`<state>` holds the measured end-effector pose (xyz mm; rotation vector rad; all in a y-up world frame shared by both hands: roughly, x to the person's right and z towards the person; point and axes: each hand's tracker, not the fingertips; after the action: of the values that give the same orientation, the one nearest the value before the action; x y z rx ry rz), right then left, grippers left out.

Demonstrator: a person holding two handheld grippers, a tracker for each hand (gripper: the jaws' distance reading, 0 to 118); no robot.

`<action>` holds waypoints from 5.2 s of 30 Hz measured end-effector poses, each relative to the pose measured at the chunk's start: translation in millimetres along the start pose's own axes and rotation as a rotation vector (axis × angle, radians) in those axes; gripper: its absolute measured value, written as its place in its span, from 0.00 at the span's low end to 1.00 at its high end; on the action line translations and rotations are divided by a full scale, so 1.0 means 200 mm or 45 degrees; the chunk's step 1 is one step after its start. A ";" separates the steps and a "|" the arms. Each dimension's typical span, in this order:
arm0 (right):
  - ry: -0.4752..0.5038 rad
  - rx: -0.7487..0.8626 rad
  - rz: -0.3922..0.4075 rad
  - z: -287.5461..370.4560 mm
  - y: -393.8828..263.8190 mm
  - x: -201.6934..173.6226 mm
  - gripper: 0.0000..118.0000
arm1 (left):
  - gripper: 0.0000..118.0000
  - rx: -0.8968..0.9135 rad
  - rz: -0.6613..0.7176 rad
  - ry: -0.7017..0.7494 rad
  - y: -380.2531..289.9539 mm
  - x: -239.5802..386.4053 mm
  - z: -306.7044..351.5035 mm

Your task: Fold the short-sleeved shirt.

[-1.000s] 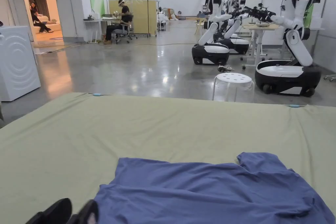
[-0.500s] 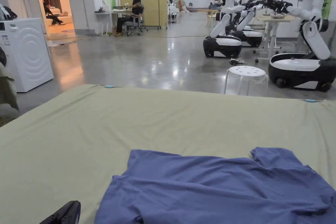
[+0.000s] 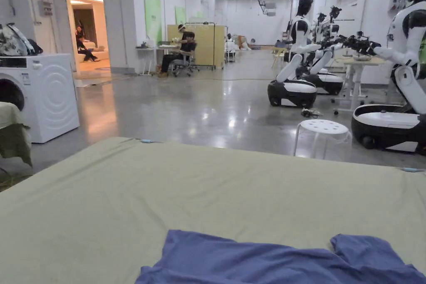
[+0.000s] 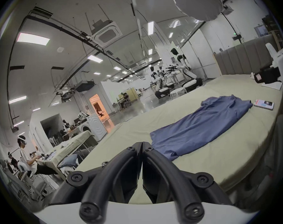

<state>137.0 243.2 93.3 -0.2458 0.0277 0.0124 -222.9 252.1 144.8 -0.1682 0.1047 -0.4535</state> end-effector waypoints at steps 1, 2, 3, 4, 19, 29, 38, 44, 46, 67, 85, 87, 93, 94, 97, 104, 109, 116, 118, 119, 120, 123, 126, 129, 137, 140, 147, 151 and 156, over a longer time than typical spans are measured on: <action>0.001 0.001 0.004 0.00 0.00 0.00 0.00 | 0.02 -0.013 0.013 -0.015 0.00 0.00 0.00; 0.005 -0.001 0.006 0.00 0.00 0.00 0.00 | 0.02 -0.012 0.021 -0.010 0.00 0.00 -0.01; 0.006 -0.002 0.006 0.00 0.00 0.00 0.00 | 0.02 -0.010 0.039 -0.033 0.00 -0.01 -0.01; 0.008 -0.006 0.006 0.00 -0.01 0.00 0.00 | 0.02 -0.014 0.043 -0.017 0.00 -0.01 -0.03; 0.046 -0.132 -0.147 -0.06 -0.14 0.16 0.00 | 0.60 -0.569 0.810 -0.454 -0.37 -0.35 -0.99; -0.022 -0.208 -0.191 -0.13 -0.19 0.23 0.00 | 0.54 -0.812 0.858 -0.427 -0.57 -0.18 -1.44; -0.069 -0.277 -0.143 -0.21 -0.20 0.29 0.00 | 0.21 -0.947 0.592 -0.373 -0.53 -0.03 -1.56; -0.166 -0.382 -0.089 -0.40 -0.13 0.43 0.48 | 0.13 -1.051 0.386 -0.414 -0.50 0.07 -1.58; -0.185 -0.457 -0.159 -0.53 -0.12 0.53 0.78 | 0.13 -1.083 0.390 -0.425 -0.51 0.06 -1.63; -0.224 -0.776 -0.180 -0.94 -0.05 0.63 0.07 | 0.09 -0.856 0.408 -0.526 -0.32 -0.25 -1.42; -0.243 -0.723 -0.170 -0.22 -0.38 0.54 0.52 | 0.58 -0.629 0.794 -0.625 -0.58 -0.45 -0.69; -0.206 -0.585 -0.160 -0.15 -0.31 0.53 0.69 | 0.61 -0.452 0.806 -0.619 -0.47 -0.49 -0.60; -0.090 -0.226 -0.042 -0.01 -0.08 0.37 0.71 | 0.61 -0.015 0.569 -0.376 -0.16 -0.44 -0.30; -0.075 -0.195 -0.024 -0.01 -0.05 0.32 0.71 | 0.61 0.036 0.545 -0.348 -0.12 -0.41 -0.26; 0.003 -0.115 0.018 0.02 0.03 0.21 0.70 | 0.61 0.088 0.536 -0.352 -0.06 -0.33 -0.18; 0.129 -0.081 0.040 0.04 0.08 0.04 0.15 | 0.17 0.033 0.455 -0.366 0.03 -0.16 -0.07; 0.112 -0.116 0.089 0.02 0.05 0.00 0.00 | 0.03 -0.049 0.476 -0.361 0.02 -0.15 -0.07; 0.114 -0.144 0.061 -0.01 0.03 0.03 0.00 | 0.02 -0.149 0.602 -0.370 -0.01 -0.27 -0.23; 0.130 -0.169 0.053 -0.02 0.04 0.02 0.00 | 0.02 -0.230 0.650 -0.405 -0.01 -0.32 -0.40; 0.131 -0.169 0.053 -0.02 0.04 0.02 0.00 | 0.03 -0.266 0.679 -0.457 -0.02 -0.35 -0.51; 0.150 -0.168 0.050 -0.01 0.04 0.02 0.00 | 0.03 -0.336 0.695 -0.519 -0.01 -0.38 -0.64; 0.183 -0.181 0.021 -0.04 0.02 0.05 0.00 | 0.09 -0.510 0.781 -0.700 -0.05 -0.42 -1.09; 0.175 -0.216 -0.012 -0.08 -0.01 0.08 0.00 | 0.50 -0.702 0.779 -0.674 -0.10 -0.39 -1.49; 0.161 -0.244 -0.046 -0.10 -0.04 0.13 0.00 | 0.51 -0.875 0.783 -0.631 -0.16 -0.32 -1.82; 0.080 -0.352 -0.108 -0.18 -0.13 0.28 0.00 | 0.52 -1.069 0.704 -0.470 -0.35 -0.15 -2.22; 0.048 -0.373 -0.100 -0.19 -0.15 0.29 0.00 | 0.28 -1.118 0.650 -0.471 -0.36 -0.07 -2.26; 0.071 -0.428 -0.161 -0.32 -0.12 0.37 0.00 | 0.11 -1.160 0.409 -0.452 -0.33 0.09 -2.27; 0.112 -0.535 -0.221 -0.65 0.06 0.53 0.38 | 0.11 -1.173 0.331 -0.418 -0.32 0.13 -2.30; 0.069 -0.836 -0.239 -1.36 0.08 0.75 0.69 | 0.11 -1.201 0.320 -0.425 -0.30 0.14 -2.26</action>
<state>278.9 193.3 -178.3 -0.9047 0.0541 -0.1749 -286.2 124.7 -288.3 -1.1393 0.0031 -0.0894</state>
